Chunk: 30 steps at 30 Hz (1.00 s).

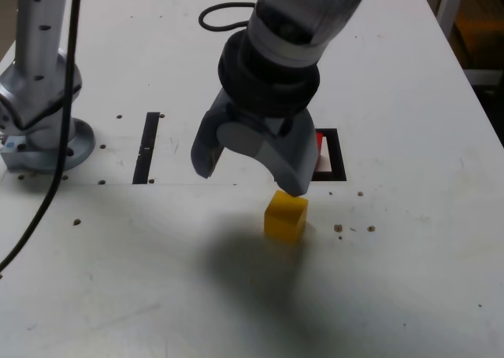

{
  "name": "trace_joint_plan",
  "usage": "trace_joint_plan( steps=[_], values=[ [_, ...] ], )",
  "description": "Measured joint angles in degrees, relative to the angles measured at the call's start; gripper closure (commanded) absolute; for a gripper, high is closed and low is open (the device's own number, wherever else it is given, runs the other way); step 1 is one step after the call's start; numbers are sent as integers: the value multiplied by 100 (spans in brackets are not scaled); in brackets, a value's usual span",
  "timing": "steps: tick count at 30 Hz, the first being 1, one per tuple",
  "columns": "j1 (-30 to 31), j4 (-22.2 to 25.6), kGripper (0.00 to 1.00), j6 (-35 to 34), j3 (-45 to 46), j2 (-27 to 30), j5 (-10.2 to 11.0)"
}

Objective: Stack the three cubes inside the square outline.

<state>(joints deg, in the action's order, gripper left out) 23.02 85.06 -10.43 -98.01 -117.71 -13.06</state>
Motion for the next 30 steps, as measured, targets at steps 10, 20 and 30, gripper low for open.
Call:
trace_joint_plan(
  steps=[10,20,30],
  values=[
    [309,-101,4,-32,-382,-477,185],
    [382,-453,6,206,-318,-959,466],
    [334,-921,19,261,18,-976,473]
  ],
)
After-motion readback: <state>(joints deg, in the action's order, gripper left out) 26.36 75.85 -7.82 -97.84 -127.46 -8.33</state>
